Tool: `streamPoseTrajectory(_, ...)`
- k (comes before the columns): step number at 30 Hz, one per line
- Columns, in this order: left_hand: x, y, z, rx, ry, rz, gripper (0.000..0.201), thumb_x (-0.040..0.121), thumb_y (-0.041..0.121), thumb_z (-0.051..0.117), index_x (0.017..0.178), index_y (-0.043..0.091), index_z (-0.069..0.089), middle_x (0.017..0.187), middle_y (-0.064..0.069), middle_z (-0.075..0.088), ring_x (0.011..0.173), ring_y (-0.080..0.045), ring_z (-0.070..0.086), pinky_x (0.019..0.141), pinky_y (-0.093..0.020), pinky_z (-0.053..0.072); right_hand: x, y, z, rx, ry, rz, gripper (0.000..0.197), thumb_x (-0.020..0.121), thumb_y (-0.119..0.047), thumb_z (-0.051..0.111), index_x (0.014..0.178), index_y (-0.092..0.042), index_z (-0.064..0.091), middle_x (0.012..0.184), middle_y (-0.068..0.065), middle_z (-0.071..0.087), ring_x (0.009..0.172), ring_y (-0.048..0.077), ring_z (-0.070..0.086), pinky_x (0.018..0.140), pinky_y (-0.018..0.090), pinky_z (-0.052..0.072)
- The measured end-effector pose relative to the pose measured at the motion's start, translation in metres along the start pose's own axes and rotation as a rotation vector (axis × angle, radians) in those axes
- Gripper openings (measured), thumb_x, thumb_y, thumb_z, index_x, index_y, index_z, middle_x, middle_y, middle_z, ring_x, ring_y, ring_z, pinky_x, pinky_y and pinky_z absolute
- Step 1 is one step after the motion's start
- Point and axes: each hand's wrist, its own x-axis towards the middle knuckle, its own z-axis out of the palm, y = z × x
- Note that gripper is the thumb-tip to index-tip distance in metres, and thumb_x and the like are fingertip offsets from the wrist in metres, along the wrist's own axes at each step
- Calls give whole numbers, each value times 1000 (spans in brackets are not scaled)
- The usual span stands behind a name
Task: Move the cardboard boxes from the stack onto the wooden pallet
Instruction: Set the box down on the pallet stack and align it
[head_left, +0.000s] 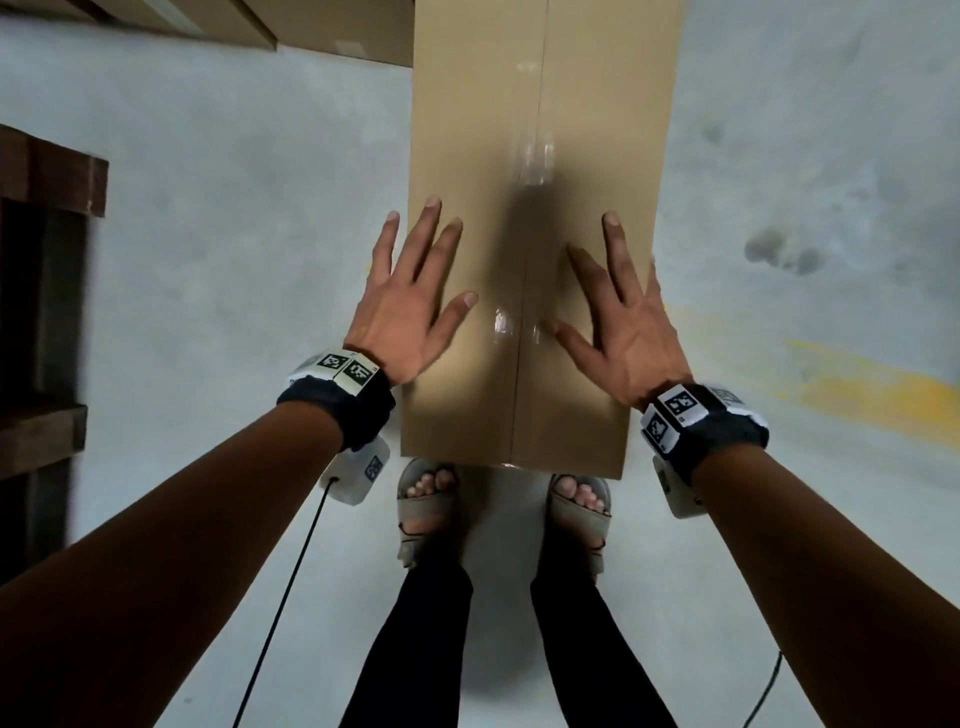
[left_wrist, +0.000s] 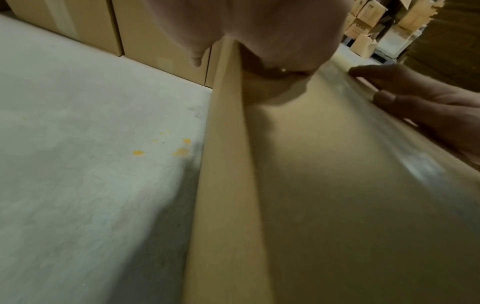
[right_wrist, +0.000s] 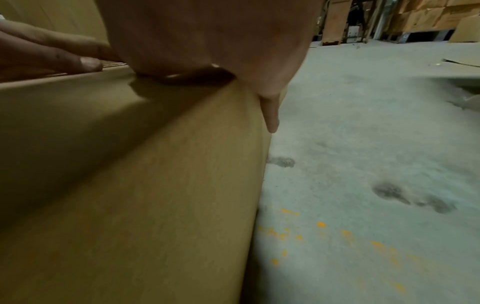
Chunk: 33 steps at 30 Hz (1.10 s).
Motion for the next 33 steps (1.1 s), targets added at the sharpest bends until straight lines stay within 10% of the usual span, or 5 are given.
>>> streamPoseTrajectory(17,-37,28,-10,-184,69,40,71,103,43,61,163,18,33,176,-4,4,161,-16,12,125,-58,25,-40,-26,-23,166,171,8,76,95,-59,71,157,-22,46,175,0,15,156,17,32,111,55,45)
streamPoseTrajectory(33,-219,192,-302,-179,182,-15,70,102,52,57,163,29,31,174,16,5,158,-30,26,101,-55,55,-198,-212,-320,168,177,-192,63,98,-47,73,151,-19,55,172,0,27,139,23,55,109,40,51)
